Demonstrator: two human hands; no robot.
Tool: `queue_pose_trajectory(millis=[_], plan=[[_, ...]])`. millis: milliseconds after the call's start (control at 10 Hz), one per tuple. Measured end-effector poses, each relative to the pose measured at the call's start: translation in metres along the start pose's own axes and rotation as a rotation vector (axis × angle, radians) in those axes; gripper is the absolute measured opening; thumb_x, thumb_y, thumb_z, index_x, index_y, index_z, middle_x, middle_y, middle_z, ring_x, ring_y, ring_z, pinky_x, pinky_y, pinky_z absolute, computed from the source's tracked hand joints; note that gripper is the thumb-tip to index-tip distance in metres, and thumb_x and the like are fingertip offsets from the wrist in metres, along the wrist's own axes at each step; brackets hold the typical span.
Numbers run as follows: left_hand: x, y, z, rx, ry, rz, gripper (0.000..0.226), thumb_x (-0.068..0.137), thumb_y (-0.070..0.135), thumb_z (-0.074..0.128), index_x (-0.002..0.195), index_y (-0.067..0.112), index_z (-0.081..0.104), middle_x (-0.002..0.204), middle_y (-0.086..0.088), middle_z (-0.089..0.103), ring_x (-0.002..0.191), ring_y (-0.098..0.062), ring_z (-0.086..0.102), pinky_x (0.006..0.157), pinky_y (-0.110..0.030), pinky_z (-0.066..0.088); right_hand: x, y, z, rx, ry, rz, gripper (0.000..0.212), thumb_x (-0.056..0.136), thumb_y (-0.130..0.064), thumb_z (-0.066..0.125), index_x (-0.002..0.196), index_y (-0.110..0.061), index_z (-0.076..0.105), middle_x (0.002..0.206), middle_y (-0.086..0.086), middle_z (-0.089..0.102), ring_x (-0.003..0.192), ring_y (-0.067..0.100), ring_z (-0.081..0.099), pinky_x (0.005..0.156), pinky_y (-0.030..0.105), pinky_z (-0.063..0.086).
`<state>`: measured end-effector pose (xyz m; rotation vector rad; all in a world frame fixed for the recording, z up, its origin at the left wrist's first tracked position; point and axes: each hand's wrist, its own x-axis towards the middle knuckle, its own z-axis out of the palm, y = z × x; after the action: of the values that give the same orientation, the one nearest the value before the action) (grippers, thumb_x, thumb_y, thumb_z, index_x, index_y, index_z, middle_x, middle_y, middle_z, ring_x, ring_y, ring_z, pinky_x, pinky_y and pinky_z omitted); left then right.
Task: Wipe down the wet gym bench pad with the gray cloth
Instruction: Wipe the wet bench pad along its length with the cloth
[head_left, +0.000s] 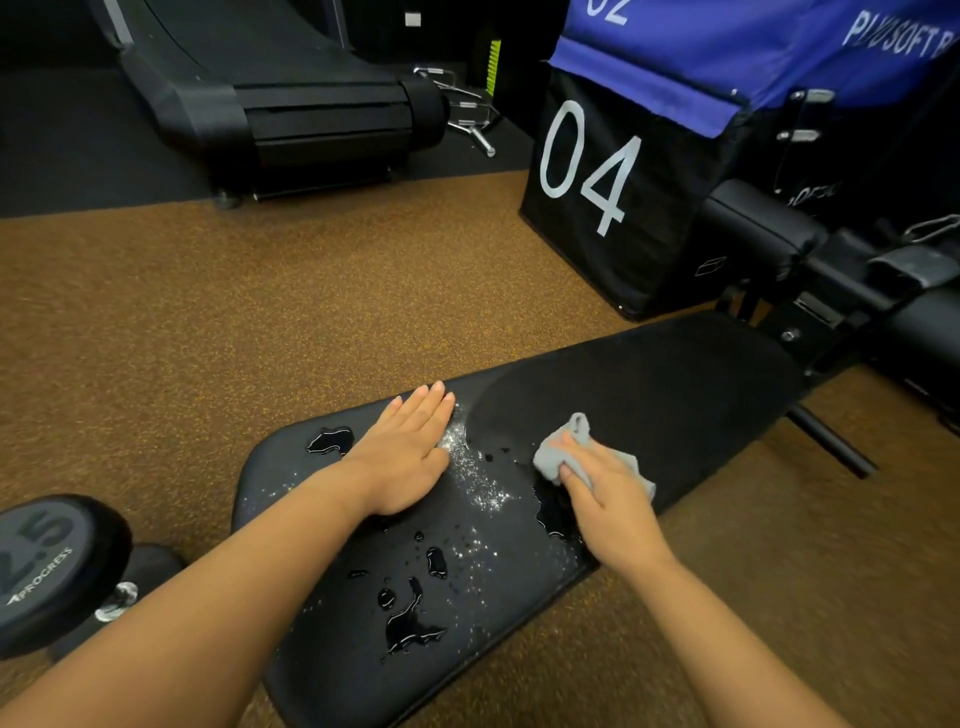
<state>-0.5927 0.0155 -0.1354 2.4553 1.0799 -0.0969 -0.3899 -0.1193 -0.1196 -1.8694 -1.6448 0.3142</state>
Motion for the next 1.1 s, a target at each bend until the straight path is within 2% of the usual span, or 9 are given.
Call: queue_pose_trajectory(millis=[300,400,500,600,700,800,900,1000,1100], plan=[[0.003,0.001,0.002,0.032,0.016,-0.012,0.061,0.101,0.027,0.022,0.152,0.019,-0.009,0.159,0.001,-0.020,0.146,-0.011,-0.020,0.117,-0.030,-0.014,-0.030,-0.035,0.036,0.149,-0.066,-0.069,0.025,0.091,-0.003,0.052,0.109,-0.011,0.068,0.115,-0.006,0.064,0.105,-0.020,0.040,0.092,-0.005,0.021],[0.003,0.001,0.002,0.031,0.013,-0.013,0.060,0.101,0.028,0.022,0.152,0.019,-0.009,0.159,0.001,-0.019,0.146,-0.011,-0.020,0.117,-0.030,-0.015,-0.033,-0.041,0.034,0.290,-0.088,0.045,0.023,0.097,-0.012,0.048,0.106,-0.017,0.068,0.107,-0.004,0.068,0.099,-0.004,0.055,0.086,0.004,0.036],[0.002,0.001,0.002,0.011,0.013,-0.009,0.060,0.101,0.028,0.022,0.152,0.019,-0.009,0.159,0.002,-0.019,0.145,-0.010,-0.020,0.117,-0.029,-0.015,-0.012,-0.032,0.022,0.590,0.060,0.274,0.022,0.098,-0.019,0.047,0.093,-0.007,0.065,0.069,0.012,0.060,0.058,0.024,0.053,0.054,0.036,0.044],[0.002,0.002,0.001,0.004,0.010,-0.006,0.059,0.101,0.028,0.021,0.152,0.019,-0.009,0.159,0.002,-0.020,0.145,-0.010,-0.020,0.117,-0.029,-0.014,0.021,-0.003,0.002,0.600,0.254,0.487,0.024,0.094,-0.031,0.046,0.080,-0.021,0.062,0.067,0.004,0.050,0.056,0.017,0.043,0.053,0.033,0.036],[0.001,0.001,0.001,0.001,0.008,-0.005,0.059,0.101,0.028,0.021,0.152,0.019,-0.009,0.159,0.002,-0.020,0.145,-0.010,-0.020,0.117,-0.029,-0.015,0.042,0.018,-0.003,0.106,0.058,0.434,0.021,0.091,-0.029,0.040,0.078,-0.029,0.055,0.080,0.001,0.056,0.071,0.025,0.054,0.066,0.040,0.042],[0.002,0.000,0.002,-0.003,0.005,-0.002,0.059,0.101,0.028,0.021,0.152,0.019,-0.008,0.159,0.003,-0.019,0.146,-0.010,-0.020,0.117,-0.029,-0.015,0.040,0.009,0.011,-0.108,0.019,0.233,0.025,0.089,-0.004,0.039,0.080,-0.020,0.055,0.094,0.000,0.052,0.090,0.025,0.055,0.076,0.045,0.045],[0.002,-0.001,0.001,-0.010,0.003,0.001,0.059,0.101,0.028,0.021,0.152,0.020,-0.008,0.159,0.003,-0.020,0.145,-0.010,-0.020,0.117,-0.029,-0.014,0.028,-0.008,0.027,-0.094,0.042,0.053,0.023,0.087,0.000,0.042,0.079,-0.019,0.054,0.093,-0.004,0.059,0.103,0.017,0.054,0.086,0.039,0.044],[0.003,-0.001,0.002,-0.016,0.004,-0.006,0.059,0.101,0.026,0.022,0.152,0.019,-0.007,0.159,0.003,-0.019,0.146,-0.010,-0.020,0.117,-0.030,-0.014,0.007,-0.025,0.042,-0.021,0.024,-0.056,0.020,0.087,0.000,0.051,0.083,-0.018,0.058,0.091,0.000,0.062,0.092,0.011,0.052,0.084,0.020,0.032],[0.005,0.000,0.002,-0.008,0.006,-0.009,0.059,0.101,0.025,0.023,0.152,0.019,-0.006,0.160,0.002,-0.018,0.146,-0.011,-0.019,0.117,-0.030,-0.013,-0.010,-0.046,0.046,0.041,-0.051,-0.141,0.021,0.091,-0.001,0.048,0.083,-0.017,0.060,0.091,-0.003,0.063,0.089,0.007,0.054,0.094,0.019,0.033]])
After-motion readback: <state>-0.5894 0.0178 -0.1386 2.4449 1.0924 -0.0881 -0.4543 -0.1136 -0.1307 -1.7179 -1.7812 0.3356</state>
